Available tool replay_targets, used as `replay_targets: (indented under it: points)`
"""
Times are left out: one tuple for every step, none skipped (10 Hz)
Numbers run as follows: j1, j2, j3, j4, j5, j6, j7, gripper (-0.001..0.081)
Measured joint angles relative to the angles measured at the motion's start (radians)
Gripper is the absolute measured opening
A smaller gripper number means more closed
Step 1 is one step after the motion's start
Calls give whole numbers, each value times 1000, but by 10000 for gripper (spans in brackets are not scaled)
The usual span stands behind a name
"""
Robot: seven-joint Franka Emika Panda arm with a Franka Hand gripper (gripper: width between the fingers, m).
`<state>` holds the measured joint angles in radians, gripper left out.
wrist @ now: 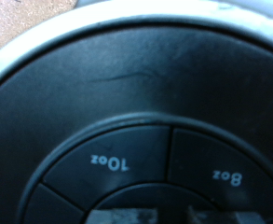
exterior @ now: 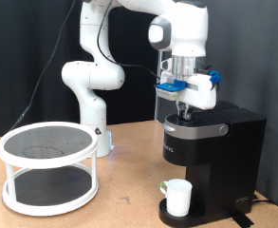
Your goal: Make a cup of coffee with the keurig machine
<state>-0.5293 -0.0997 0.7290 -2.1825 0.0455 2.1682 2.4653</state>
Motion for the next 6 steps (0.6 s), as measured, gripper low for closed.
replay_targets:
  points:
    - [0, 2, 0, 2, 0, 0, 0, 0]
    - [0, 4, 0, 3, 1, -2, 0, 0]
    - [0, 8, -1, 9, 4, -12, 0, 0]
    - [0, 17, -2, 19, 6, -28, 0, 0]
    - [0, 28, -4, 32, 7, -51, 0, 0]
    - [-1, 43, -5, 51, 8, -80, 0, 0]
